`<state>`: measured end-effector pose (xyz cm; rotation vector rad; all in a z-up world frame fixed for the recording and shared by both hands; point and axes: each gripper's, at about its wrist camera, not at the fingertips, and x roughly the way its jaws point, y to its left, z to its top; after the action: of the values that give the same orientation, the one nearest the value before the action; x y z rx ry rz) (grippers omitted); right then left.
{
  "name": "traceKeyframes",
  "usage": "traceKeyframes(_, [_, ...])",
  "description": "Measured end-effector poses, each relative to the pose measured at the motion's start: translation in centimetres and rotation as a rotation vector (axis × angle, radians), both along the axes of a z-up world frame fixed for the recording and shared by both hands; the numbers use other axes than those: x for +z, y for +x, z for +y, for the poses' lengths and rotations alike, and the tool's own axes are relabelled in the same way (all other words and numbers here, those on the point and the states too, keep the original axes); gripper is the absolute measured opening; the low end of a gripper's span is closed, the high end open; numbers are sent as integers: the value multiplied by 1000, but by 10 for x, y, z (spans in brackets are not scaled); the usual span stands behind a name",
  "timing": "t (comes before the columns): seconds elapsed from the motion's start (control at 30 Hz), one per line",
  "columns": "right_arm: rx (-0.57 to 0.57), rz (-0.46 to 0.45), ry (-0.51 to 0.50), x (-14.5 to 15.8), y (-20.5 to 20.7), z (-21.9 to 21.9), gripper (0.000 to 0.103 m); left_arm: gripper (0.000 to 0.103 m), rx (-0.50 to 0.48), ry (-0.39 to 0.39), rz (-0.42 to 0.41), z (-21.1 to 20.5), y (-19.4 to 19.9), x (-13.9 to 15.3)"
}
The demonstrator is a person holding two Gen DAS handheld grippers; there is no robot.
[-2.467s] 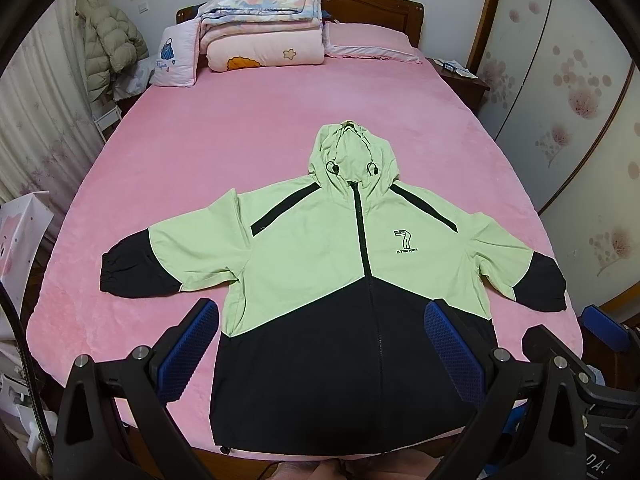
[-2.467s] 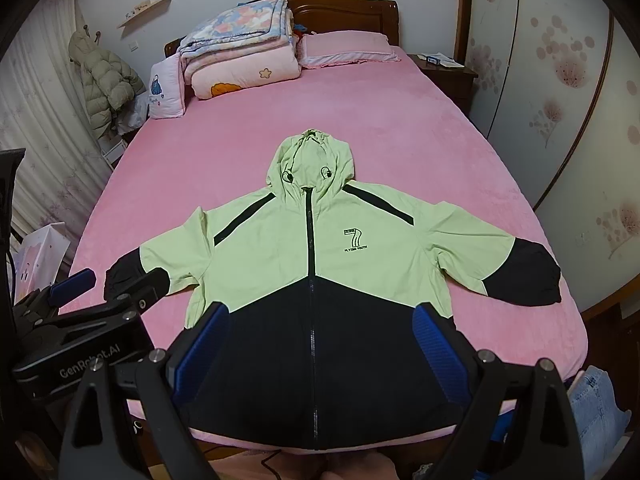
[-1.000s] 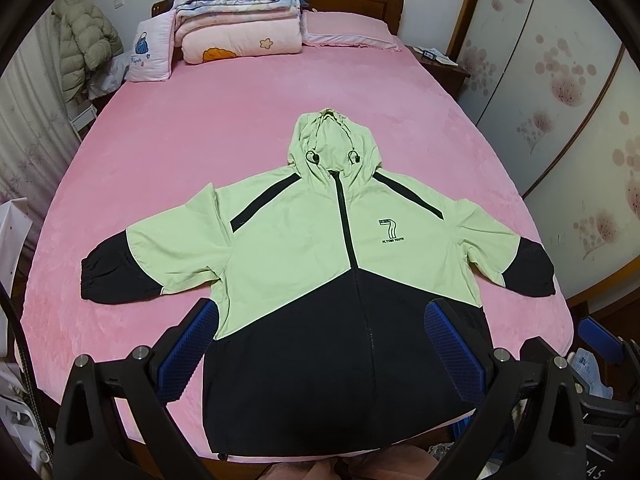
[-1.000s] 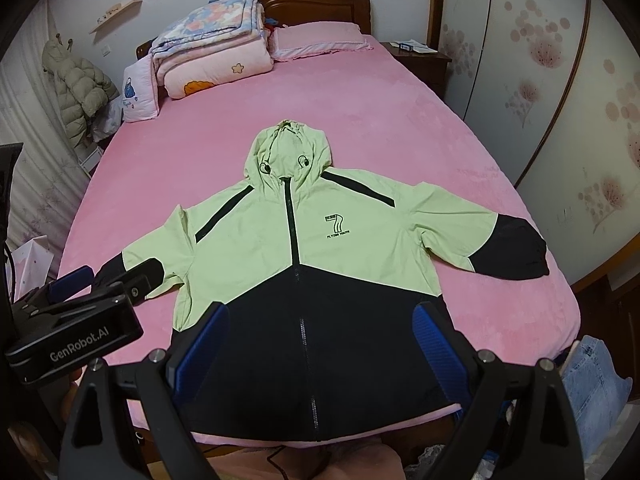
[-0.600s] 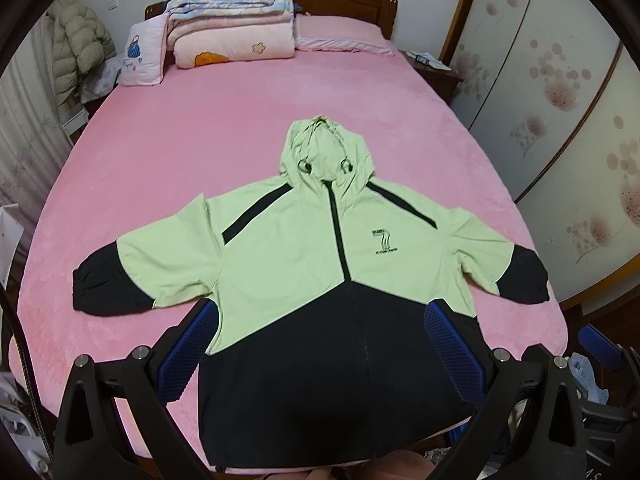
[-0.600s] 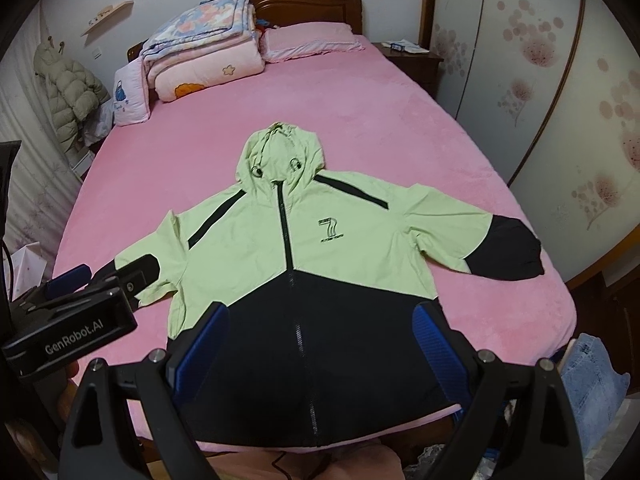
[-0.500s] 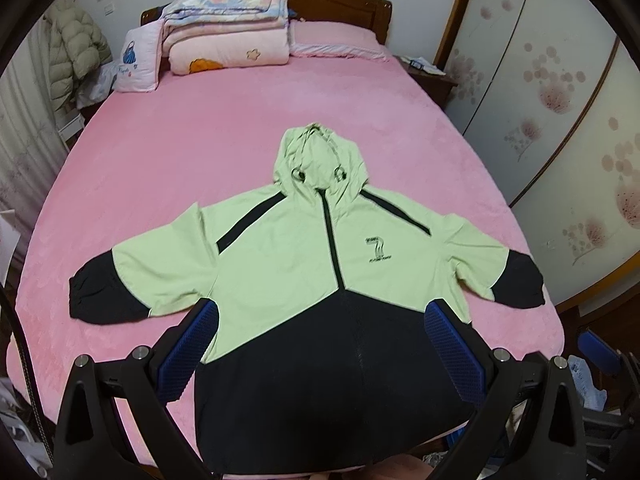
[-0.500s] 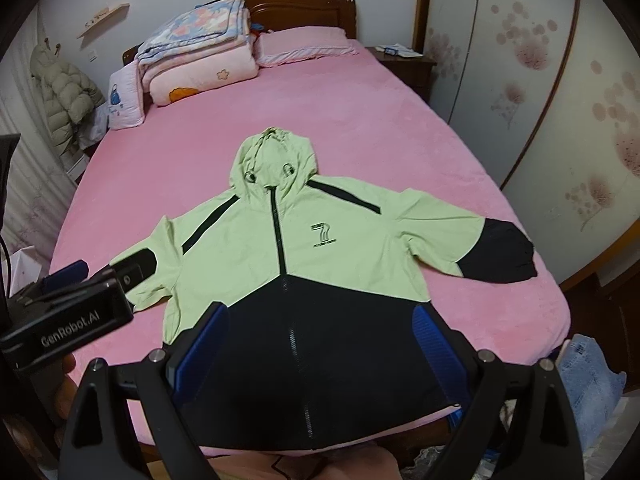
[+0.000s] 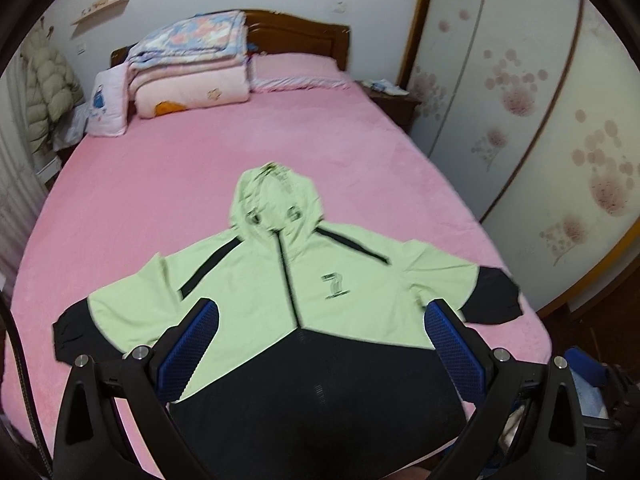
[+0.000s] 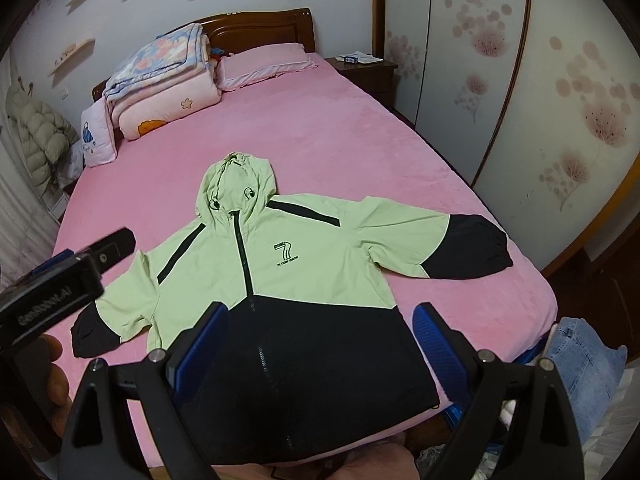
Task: Fold large clothes
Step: 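Move the right gripper to the black sleeve cuff and grasp it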
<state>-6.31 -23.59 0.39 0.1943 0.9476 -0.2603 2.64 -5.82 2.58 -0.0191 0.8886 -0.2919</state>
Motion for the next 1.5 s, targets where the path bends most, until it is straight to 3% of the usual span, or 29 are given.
traceKeyframes(0.33, [9, -53, 75, -2, 15, -119, 94, 102, 19, 67, -137, -117, -4, 30])
traceKeyframes(0.57, [-38, -105, 110, -12, 25, -231, 94, 102, -17, 73, -51, -214, 18, 29])
traceKeyframes(0.8, [-103, -31, 171, -58, 38, -311, 93, 102, -64, 114, -2, -297, 42, 13])
traceKeyframes(1.0, [-148, 14, 185, -93, 51, -357, 91, 102, -112, 164, 19, -348, 61, -17])
traceKeyframes(1.5, [-255, 160, 230, -193, 59, -449, 86, 102, -178, 162, 172, -422, 101, -124])
